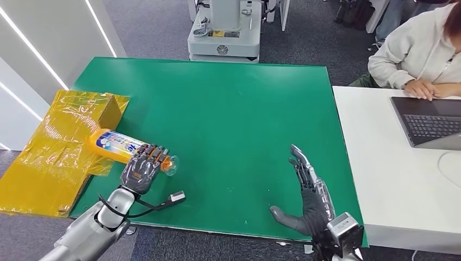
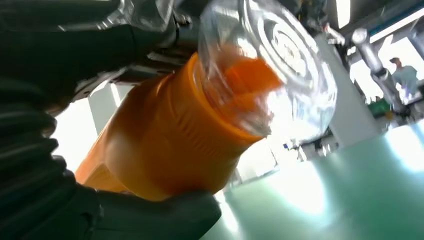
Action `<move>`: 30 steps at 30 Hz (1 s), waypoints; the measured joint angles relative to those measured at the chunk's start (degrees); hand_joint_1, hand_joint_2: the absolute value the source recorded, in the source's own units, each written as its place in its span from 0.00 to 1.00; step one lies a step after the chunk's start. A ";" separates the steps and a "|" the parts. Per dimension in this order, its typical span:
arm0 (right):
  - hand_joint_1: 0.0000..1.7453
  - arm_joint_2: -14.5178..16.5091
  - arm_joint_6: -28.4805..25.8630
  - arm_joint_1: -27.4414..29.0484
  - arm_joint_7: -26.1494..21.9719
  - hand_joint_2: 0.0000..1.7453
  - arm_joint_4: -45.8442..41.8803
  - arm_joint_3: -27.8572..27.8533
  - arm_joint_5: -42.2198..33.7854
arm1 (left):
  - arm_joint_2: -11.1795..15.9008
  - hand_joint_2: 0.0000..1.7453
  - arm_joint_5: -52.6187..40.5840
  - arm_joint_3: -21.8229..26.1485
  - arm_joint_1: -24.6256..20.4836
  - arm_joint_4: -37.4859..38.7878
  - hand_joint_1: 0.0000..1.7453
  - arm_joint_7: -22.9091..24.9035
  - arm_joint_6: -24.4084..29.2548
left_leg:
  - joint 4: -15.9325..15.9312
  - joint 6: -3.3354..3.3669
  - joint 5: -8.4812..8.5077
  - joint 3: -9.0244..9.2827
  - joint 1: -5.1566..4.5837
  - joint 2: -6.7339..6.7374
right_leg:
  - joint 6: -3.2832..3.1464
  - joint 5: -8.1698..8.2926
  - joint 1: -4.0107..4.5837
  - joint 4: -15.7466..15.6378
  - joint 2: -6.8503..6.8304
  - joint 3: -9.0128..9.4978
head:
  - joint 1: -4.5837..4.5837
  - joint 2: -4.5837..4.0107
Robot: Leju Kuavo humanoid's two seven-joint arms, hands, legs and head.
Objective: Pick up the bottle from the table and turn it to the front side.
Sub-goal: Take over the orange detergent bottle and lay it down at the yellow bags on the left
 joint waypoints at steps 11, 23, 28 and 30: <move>0.00 0.00 0.84 -2.61 0.38 1.00 1.29 0.13 -1.20 | -10.40 1.00 -0.07 16.85 -0.07 9.24 1.00 -6.15 0.20 | 0.00 0.00 0.03 0.01 0.04 -0.02 | -0.01 0.01 0.00 0.05 -0.01 0.00 | -0.01 0.00; 0.00 1.01 -0.20 -4.56 1.90 1.00 3.26 1.30 -1.26 | -8.44 1.00 -0.18 11.82 -6.49 22.33 1.00 13.24 1.30 | -0.02 -0.03 0.04 0.05 0.04 0.00 | -0.04 0.02 0.01 0.12 0.02 0.00 | -0.01 0.00; 0.00 1.68 -0.35 -4.82 2.28 1.00 3.50 1.37 -0.99 | -8.30 1.00 -0.18 8.93 -8.42 25.85 1.00 11.31 1.48 | -0.01 -0.02 0.05 0.05 0.00 -0.09 | -0.03 0.02 0.00 0.11 -0.10 0.04 | -0.01 0.00; 0.00 1.87 -0.35 -4.83 2.29 1.00 3.52 1.38 -0.83 | -8.42 1.00 -0.18 8.70 -9.22 27.37 1.00 9.42 1.84 | -0.01 -0.01 0.06 0.06 0.00 -0.14 | -0.03 0.02 0.00 0.10 -0.17 0.07 | -0.01 0.00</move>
